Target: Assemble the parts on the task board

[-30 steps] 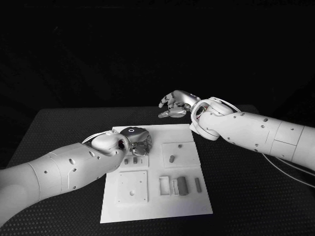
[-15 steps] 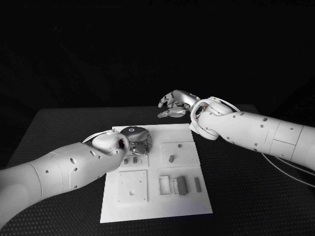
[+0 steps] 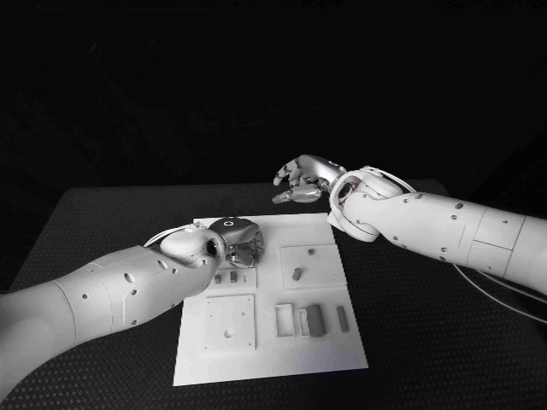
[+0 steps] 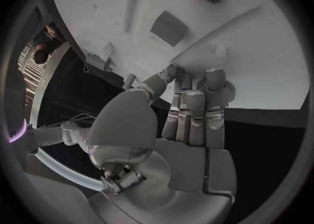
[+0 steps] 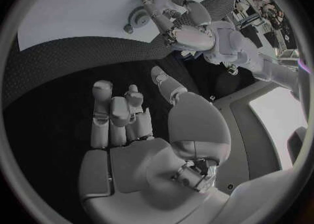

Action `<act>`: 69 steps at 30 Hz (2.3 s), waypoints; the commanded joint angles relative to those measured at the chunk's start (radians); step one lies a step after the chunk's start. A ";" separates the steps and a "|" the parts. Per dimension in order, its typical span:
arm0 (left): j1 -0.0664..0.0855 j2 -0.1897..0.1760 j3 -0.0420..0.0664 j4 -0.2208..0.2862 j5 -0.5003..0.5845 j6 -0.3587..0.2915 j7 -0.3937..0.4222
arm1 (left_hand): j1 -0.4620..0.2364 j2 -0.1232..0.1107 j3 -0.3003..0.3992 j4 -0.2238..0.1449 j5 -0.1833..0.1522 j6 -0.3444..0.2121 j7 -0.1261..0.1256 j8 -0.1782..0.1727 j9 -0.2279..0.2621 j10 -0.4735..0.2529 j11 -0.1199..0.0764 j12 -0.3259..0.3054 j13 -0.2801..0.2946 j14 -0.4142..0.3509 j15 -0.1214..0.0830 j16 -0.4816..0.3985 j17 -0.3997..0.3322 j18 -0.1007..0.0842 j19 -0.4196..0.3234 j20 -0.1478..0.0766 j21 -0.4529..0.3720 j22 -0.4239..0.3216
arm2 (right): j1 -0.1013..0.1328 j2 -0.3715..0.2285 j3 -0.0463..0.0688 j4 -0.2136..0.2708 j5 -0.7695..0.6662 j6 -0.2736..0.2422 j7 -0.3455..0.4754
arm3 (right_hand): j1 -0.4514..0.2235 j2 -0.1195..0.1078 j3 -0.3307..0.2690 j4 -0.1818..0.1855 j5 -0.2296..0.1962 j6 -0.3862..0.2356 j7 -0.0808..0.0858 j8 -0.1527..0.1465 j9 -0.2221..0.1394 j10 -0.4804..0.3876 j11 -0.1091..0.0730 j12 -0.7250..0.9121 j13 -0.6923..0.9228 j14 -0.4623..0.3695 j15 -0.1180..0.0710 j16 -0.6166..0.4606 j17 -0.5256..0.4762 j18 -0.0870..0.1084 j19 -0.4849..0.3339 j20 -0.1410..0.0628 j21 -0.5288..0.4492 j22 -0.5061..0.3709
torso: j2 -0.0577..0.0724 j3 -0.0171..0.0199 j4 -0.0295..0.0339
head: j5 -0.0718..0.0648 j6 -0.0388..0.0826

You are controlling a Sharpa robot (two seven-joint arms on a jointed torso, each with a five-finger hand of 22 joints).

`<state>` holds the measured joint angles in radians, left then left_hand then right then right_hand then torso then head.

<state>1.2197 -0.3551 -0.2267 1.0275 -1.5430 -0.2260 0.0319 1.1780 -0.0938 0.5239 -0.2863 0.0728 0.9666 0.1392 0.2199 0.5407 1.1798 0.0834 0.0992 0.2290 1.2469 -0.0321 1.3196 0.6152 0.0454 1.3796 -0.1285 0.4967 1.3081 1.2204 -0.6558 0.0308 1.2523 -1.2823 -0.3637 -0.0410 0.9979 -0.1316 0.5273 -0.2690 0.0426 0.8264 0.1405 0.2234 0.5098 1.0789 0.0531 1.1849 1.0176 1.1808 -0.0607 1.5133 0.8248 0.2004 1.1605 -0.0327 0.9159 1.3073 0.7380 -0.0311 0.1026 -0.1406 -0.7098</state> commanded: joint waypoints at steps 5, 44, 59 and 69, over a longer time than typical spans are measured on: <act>-0.017 0.005 -0.009 -0.009 -0.035 0.053 -0.018 | 0.000 0.014 0.009 -0.003 0.002 0.015 0.005 0.012 -0.001 0.021 -0.005 0.000 0.002 0.009 -0.003 0.005 -0.004 0.131 0.004 -0.003 0.008 0.023 | 0.000 0.000 0.001 0.002 -0.001 0.007 0.007 | 0.000 0.012 -0.001 -0.006 0.007 -0.016 0.025 -0.004 0.000 -0.007 -0.002 0.001 -0.002 -0.004 0.003 -0.005 -0.002 0.061 0.003 -0.005 -0.006 0.015 | 0.000 -0.0004 0.0000 | -0.003 -0.002; -0.021 -0.029 -0.004 0.020 -0.021 -0.072 0.025 | 0.057 0.034 0.110 -0.004 0.015 0.097 -0.029 0.056 0.005 0.125 -0.041 0.016 0.025 0.034 -0.038 -0.008 -0.022 0.109 0.003 -0.025 0.013 0.016 | 0.000 0.000 0.001 0.001 0.000 0.006 0.009 | -0.002 0.012 -0.002 -0.005 0.007 -0.015 0.025 -0.004 0.000 -0.006 -0.002 0.002 -0.002 -0.003 0.003 -0.005 -0.002 0.061 0.003 -0.005 -0.006 0.015 | -0.002 -0.0009 0.0011 | -0.001 0.000; -0.020 -0.065 0.055 0.050 0.040 -0.105 0.034 | 0.056 0.034 0.113 -0.004 0.014 0.100 -0.030 0.058 0.006 0.128 -0.042 0.015 0.026 0.035 -0.040 -0.008 -0.022 0.108 0.004 -0.027 0.012 0.016 | 0.000 -0.002 0.001 0.000 0.001 0.006 0.009 | -0.002 0.012 -0.002 -0.005 0.007 -0.015 0.025 -0.004 0.000 -0.006 -0.002 0.002 -0.002 -0.003 0.003 -0.004 -0.002 0.061 0.003 -0.005 -0.006 0.015 | -0.003 -0.0022 0.0026 | 0.009 0.006; -0.005 -0.124 0.103 0.115 0.079 -0.081 0.021 | 0.056 0.035 0.114 -0.005 0.014 0.101 -0.031 0.058 0.006 0.129 -0.043 0.014 0.026 0.035 -0.040 -0.008 -0.022 0.107 0.004 -0.028 0.011 0.016 | 0.000 -0.005 0.001 0.000 0.002 0.008 0.009 | -0.002 0.013 -0.002 -0.005 0.007 -0.015 0.025 -0.004 0.000 -0.006 -0.002 0.002 -0.003 -0.003 0.003 -0.004 -0.002 0.061 0.004 -0.005 -0.006 0.015 | -0.003 -0.0008 0.0020 | 0.016 0.012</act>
<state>1.2072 -0.4695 -0.1254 1.1318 -1.4992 -0.3161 0.0540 1.2296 -0.0712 0.6323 -0.2917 0.0841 1.0589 0.1065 0.2719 0.5457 1.2818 0.0314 0.1094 0.2444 1.2810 -0.0662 1.3157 0.5945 0.0465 1.3836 -0.1467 0.5122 1.3073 1.2204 -0.6608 0.0308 1.2515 -1.2815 -0.3636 -0.0401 0.9940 -0.1276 0.5273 -0.2690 0.0426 0.8282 0.1447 0.2234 0.5099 1.0788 0.0531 1.1849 1.0160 1.1808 -0.0607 1.5133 0.8239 0.2004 1.1603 -0.0321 0.9159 1.3073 0.7349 -0.0336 0.1053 -0.1268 -0.6987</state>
